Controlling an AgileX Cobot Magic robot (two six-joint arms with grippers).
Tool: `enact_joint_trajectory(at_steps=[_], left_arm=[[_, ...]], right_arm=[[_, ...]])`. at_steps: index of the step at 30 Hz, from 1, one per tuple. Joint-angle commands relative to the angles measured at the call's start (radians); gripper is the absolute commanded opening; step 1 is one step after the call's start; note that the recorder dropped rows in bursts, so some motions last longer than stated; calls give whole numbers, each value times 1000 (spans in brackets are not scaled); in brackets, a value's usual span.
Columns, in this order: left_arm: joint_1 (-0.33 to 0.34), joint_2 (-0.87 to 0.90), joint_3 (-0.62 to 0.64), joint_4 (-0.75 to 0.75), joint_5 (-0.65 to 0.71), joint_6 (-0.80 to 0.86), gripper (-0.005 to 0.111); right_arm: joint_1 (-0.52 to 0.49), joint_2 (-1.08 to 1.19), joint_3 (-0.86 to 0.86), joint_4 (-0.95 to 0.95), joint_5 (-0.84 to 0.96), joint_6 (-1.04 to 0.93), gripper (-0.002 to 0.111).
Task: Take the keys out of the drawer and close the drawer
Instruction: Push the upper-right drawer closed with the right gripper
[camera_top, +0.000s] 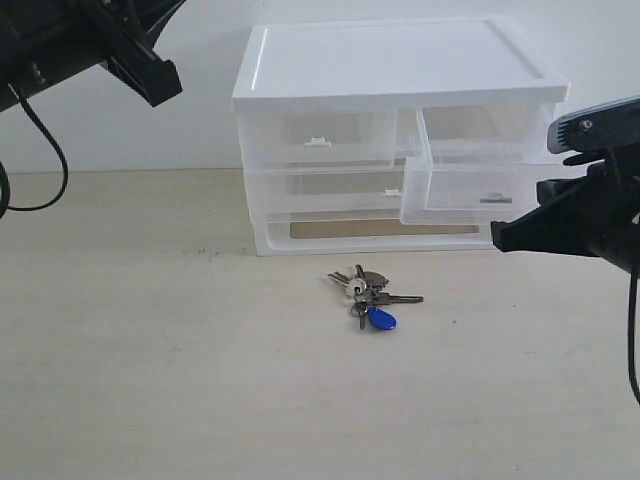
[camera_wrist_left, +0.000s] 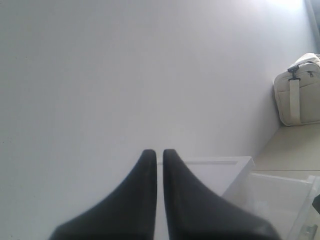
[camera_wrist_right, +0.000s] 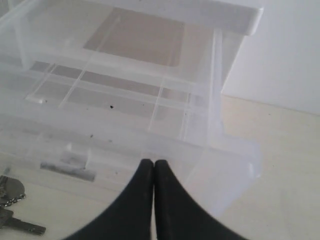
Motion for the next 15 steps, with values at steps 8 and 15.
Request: enact_joint_trajectory(at_steps=[8, 15], left_arm=[[2, 1, 2, -15, 3, 2, 4], [2, 1, 2, -15, 3, 2, 4]], right_arm=[[-19, -10, -59, -175, -220, 142, 0], [-19, -10, -95, -107, -211, 24, 0]])
